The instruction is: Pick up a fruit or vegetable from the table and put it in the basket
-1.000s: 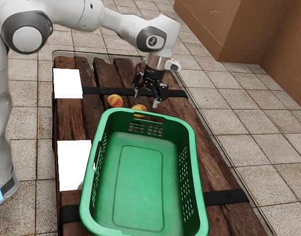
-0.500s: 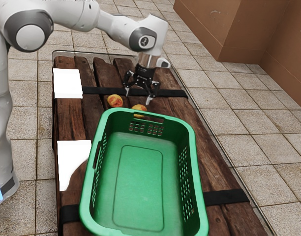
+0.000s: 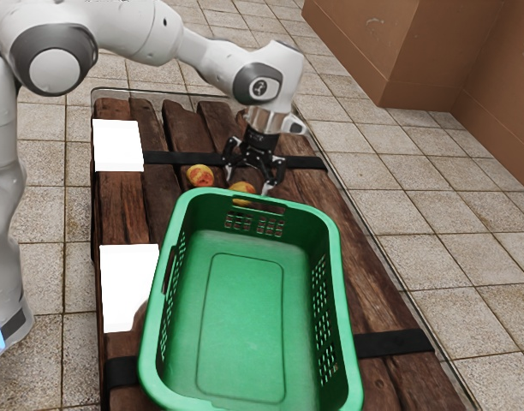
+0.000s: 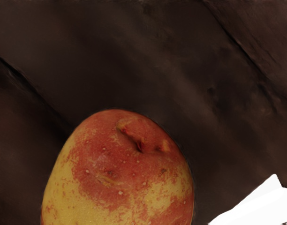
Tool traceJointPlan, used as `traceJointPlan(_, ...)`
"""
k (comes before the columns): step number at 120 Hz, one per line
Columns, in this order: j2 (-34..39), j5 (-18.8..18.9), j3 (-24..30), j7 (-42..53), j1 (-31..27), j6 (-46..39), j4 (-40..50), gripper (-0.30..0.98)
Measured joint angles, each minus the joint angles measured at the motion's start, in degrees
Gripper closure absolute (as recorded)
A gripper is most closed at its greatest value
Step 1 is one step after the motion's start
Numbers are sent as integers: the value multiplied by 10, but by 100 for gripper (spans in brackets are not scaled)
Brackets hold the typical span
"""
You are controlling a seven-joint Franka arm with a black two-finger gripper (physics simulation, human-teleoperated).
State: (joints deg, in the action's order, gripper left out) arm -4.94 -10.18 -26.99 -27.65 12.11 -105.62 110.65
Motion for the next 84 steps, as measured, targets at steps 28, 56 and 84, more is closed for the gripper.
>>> traceJointPlan(28,-27,-9,-8,-4,1,-5,-2,0)
traceJointPlan(56,-31,-29,-9,-8,4,-14,-1,34)
traceJointPlan(84,16,9,-18,-12,18,33,-96,41)
